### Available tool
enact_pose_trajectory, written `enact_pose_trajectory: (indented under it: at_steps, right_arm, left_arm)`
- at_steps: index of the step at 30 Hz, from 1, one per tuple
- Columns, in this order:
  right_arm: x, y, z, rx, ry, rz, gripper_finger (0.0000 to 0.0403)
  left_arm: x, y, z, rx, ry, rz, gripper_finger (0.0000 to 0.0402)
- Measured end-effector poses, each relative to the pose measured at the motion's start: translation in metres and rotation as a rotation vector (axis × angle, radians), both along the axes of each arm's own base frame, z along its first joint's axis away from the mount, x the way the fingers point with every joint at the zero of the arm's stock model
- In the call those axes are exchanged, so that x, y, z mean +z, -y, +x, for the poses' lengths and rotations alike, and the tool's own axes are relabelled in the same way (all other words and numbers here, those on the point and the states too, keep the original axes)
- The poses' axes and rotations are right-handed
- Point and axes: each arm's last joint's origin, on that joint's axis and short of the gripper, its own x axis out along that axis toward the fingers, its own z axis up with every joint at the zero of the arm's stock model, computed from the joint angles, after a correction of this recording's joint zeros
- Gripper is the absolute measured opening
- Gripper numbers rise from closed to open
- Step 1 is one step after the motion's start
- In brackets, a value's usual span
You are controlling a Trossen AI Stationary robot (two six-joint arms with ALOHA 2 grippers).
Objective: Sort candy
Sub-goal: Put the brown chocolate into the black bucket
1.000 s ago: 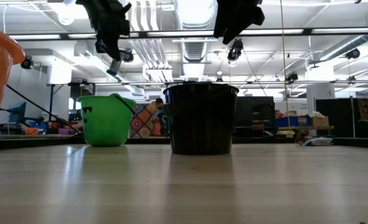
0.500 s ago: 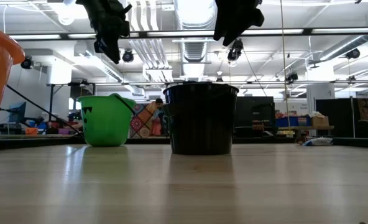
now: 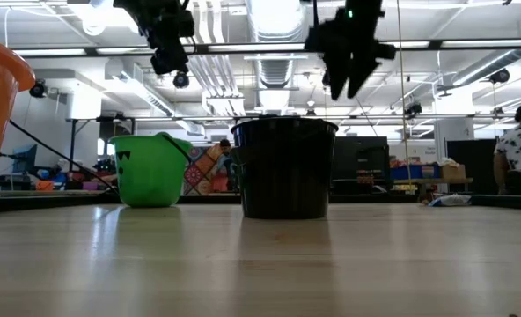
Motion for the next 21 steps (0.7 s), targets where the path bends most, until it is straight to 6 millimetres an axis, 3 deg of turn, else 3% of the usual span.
enact_pose_trajectory:
  at_steps: [9,21]
  right_arm:
    - [-0.038,0.053,-0.028,-0.302,-0.103,0.068,0.0203]
    - [-0.054,0.112,-0.064,-0.688,-0.029,0.189,0.0203]
  left_arm:
    - [-0.001,0.003,0.003,-0.047,-0.003,0.027,0.0119]
    - [-0.001,0.003,0.003,-0.060,-0.003,0.040,0.0119]
